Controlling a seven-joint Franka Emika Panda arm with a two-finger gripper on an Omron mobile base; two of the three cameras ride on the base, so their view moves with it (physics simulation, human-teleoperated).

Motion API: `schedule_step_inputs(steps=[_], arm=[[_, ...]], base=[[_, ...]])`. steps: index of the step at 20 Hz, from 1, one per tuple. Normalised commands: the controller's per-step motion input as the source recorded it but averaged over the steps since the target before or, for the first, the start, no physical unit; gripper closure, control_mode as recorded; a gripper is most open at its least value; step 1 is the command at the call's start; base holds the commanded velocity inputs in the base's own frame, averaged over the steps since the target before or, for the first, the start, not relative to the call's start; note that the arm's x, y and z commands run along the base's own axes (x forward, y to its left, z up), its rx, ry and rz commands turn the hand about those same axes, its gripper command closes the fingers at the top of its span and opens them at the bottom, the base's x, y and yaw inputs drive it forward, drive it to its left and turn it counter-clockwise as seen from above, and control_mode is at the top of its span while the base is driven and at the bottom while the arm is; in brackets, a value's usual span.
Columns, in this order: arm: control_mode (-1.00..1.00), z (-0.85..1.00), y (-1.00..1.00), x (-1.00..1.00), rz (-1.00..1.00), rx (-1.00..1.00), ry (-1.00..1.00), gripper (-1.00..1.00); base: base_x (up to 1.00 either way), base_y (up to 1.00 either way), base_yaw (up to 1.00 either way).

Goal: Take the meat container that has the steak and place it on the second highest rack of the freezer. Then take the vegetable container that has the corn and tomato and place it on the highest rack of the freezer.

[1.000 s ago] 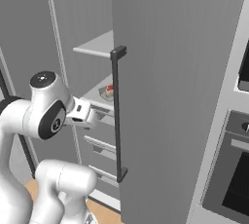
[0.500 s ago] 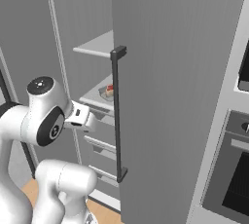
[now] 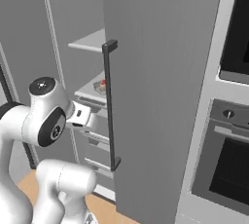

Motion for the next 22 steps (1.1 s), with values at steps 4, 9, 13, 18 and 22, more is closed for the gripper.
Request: schedule_step_inputs(steps=[4, 9, 13, 18, 22], arm=[[1.00, 0.00, 0.00, 0.00, 0.00, 0.00, 0.00, -1.00], [1.00, 0.00, 0.00, 0.00, 0.00, 0.00, 0.00, -1.00], [1.00, 0.00, 0.00, 0.00, 0.00, 0.00, 0.00, -1.00], [1.00, 0.00, 0.00, 0.00, 0.00, 0.00, 0.00, -1.00], [1.00, 0.00, 0.00, 0.00, 0.00, 0.00, 0.00, -1.00]], base=[[-0.67, -0.71, -0.17], [-0.26, -0.83, -0.40], [0.01, -1.00, -0.58], [0.19, -1.00, -0.59], [0.68, -1.00, -0.21]])
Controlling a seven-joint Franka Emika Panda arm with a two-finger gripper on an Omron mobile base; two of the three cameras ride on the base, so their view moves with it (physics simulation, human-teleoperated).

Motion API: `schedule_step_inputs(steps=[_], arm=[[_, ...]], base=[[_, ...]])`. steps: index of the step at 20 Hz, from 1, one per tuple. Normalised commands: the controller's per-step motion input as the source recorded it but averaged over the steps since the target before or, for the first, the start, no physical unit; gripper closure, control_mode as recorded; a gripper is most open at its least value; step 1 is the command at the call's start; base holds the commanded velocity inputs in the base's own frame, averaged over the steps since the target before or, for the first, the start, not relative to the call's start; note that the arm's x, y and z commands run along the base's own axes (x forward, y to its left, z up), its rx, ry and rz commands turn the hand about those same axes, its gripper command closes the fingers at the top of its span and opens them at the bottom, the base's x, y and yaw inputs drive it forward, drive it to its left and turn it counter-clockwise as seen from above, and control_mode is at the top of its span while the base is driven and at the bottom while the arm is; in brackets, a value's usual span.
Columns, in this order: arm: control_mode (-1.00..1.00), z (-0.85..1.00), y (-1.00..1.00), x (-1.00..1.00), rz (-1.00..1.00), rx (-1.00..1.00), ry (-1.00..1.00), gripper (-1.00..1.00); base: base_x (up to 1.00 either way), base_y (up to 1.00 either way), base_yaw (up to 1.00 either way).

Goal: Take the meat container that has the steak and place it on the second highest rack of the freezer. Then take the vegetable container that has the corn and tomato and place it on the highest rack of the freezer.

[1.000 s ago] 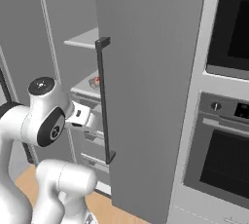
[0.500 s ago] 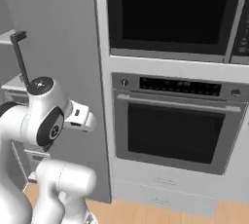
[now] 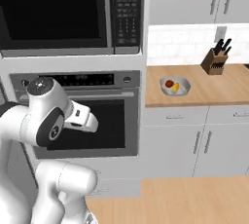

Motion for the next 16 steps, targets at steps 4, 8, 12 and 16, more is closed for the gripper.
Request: schedule_step_inputs(steps=[4, 8, 12, 16], arm=[[1.00, 0.00, 0.00, 0.00, 0.00, 0.00, 0.00, -1.00], [1.00, 0.00, 0.00, 0.00, 0.00, 0.00, 0.00, -1.00], [1.00, 0.00, 0.00, 0.00, 0.00, 0.00, 0.00, -1.00], [1.00, 0.00, 0.00, 0.00, 0.00, 0.00, 0.00, -1.00]], base=[[0.84, -1.00, 0.07], [0.67, -1.00, 0.08], [0.52, -1.00, 0.06], [0.72, -1.00, 0.25]])
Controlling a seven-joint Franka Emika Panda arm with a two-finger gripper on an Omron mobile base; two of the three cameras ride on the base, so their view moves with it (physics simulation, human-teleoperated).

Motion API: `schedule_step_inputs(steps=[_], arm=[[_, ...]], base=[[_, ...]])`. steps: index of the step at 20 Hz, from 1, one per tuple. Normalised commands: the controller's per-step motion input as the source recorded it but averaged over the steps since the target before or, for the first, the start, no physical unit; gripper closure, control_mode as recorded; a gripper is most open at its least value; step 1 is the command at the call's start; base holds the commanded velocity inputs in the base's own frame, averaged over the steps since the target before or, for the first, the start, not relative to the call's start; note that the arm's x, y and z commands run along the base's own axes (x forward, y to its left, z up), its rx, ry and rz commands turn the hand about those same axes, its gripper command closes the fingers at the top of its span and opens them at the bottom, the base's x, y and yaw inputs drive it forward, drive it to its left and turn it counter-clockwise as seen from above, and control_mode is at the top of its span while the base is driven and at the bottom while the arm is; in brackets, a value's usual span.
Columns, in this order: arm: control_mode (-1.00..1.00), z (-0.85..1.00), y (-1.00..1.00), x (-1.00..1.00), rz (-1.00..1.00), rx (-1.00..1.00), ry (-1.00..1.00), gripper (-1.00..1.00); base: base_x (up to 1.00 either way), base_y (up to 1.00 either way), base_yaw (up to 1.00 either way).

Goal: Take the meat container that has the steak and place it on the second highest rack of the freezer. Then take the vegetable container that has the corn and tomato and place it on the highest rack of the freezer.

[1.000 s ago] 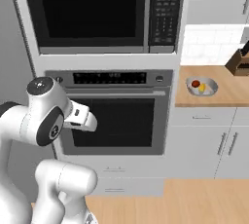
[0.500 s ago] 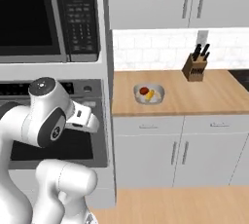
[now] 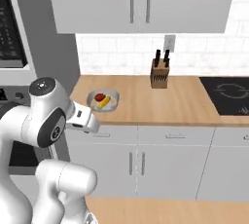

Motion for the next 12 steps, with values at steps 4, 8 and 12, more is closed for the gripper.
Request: schedule_step_inputs(steps=[4, 8, 12], arm=[[1.00, 0.00, 0.00, 0.00, 0.00, 0.00, 0.00, -1.00], [1.00, 0.00, 0.00, 0.00, 0.00, 0.00, 0.00, -1.00], [1.00, 0.00, 0.00, 0.00, 0.00, 0.00, 0.00, -1.00]], base=[[0.82, -1.00, 0.39], [0.43, -0.96, 0.36], [0.03, -0.09, 0.16]])
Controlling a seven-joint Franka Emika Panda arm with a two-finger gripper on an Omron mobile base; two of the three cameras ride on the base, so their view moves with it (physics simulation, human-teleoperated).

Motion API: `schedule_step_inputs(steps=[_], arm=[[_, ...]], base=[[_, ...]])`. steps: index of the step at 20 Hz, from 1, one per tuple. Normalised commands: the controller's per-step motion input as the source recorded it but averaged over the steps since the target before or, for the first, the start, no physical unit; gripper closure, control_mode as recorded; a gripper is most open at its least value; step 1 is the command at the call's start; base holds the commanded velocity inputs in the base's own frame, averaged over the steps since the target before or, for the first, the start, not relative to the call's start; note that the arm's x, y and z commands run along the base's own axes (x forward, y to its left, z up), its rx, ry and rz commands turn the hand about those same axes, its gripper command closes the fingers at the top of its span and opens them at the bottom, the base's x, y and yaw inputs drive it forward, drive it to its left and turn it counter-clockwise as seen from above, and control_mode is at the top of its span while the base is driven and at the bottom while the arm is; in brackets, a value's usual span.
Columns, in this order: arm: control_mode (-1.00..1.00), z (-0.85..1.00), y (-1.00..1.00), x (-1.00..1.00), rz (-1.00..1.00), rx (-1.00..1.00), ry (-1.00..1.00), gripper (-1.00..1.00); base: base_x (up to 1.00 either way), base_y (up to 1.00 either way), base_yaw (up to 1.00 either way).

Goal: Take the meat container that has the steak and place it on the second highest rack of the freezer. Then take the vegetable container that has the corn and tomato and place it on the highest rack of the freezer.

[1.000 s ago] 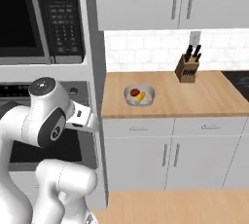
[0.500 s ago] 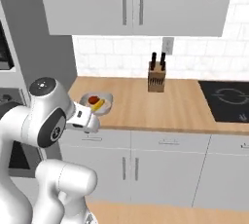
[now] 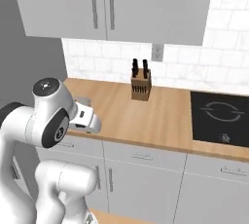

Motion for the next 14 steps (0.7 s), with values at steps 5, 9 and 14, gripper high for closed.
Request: schedule_step_inputs(steps=[5, 9, 14], arm=[[1.00, 0.00, 0.00, 0.00, 0.00, 0.00, 0.00, -1.00], [1.00, 0.00, 0.00, 0.00, 0.00, 0.00, 0.00, -1.00], [1.00, 0.00, 0.00, 0.00, 0.00, 0.00, 0.00, -1.00]], base=[[0.01, 0.61, 0.16], [0.15, 0.16, 0.27], [0.56, 0.00, 0.11]])
